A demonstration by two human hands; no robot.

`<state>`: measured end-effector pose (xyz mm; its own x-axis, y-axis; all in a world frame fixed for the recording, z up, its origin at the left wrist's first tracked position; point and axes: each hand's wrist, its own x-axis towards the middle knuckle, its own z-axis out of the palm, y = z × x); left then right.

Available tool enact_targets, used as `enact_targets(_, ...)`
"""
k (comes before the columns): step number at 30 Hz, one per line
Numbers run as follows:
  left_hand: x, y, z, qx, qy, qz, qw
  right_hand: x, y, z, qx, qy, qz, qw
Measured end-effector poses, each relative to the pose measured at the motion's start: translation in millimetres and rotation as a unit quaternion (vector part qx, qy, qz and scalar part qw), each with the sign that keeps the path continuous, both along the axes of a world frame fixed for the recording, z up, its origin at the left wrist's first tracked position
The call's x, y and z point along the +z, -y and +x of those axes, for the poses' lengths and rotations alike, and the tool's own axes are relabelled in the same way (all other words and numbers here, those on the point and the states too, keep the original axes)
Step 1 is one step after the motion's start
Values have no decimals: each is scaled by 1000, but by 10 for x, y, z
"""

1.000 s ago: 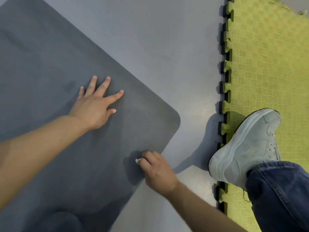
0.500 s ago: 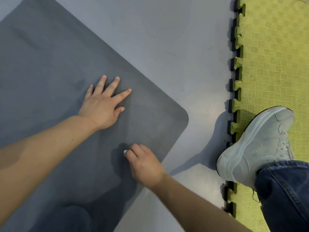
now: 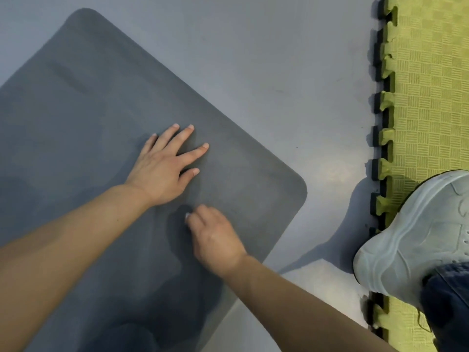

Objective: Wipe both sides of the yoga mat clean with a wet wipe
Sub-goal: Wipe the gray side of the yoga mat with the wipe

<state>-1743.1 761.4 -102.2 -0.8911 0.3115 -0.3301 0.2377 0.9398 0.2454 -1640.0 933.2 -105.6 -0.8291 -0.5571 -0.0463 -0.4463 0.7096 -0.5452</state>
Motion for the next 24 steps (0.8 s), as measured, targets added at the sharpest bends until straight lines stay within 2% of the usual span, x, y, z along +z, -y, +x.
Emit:
enact_targets(2,-4,82,10,11,4,19,1000,-37,-40,-113,81,-12,-6,997)
enact_targets(4,6,178,28,26,1,19,999,-37,-165,-456,62,-32,-8,998)
enact_targets(6,43,281,30,52,8,12,999,-26,-263,-882,-48,-59,7,997)
enact_targets(8,99,390,9,80,27,-4,996,-3,-294,-1232,-175,-77,15,981)
enact_targets(10,159,509,-37,105,63,-38,992,16,-192,-1335,-245,-79,-1,966)
enact_targets(12,220,618,-105,115,116,-72,984,9,39,-1149,-231,-88,1,969)
enact_targets(14,260,693,-195,101,152,-88,979,5,352,-781,-158,-36,-3,987)
enact_targets(16,276,732,-261,89,170,-89,977,19,607,-455,-65,11,-3,998)
enact_targets(19,266,745,-258,96,166,-80,978,23,622,-513,32,17,-20,999)
enact_targets(21,261,766,-238,100,147,-78,981,30,481,-822,24,-16,-14,999)
enact_targets(24,304,821,-242,93,119,-104,983,-3,319,-1424,-119,-74,13,990)
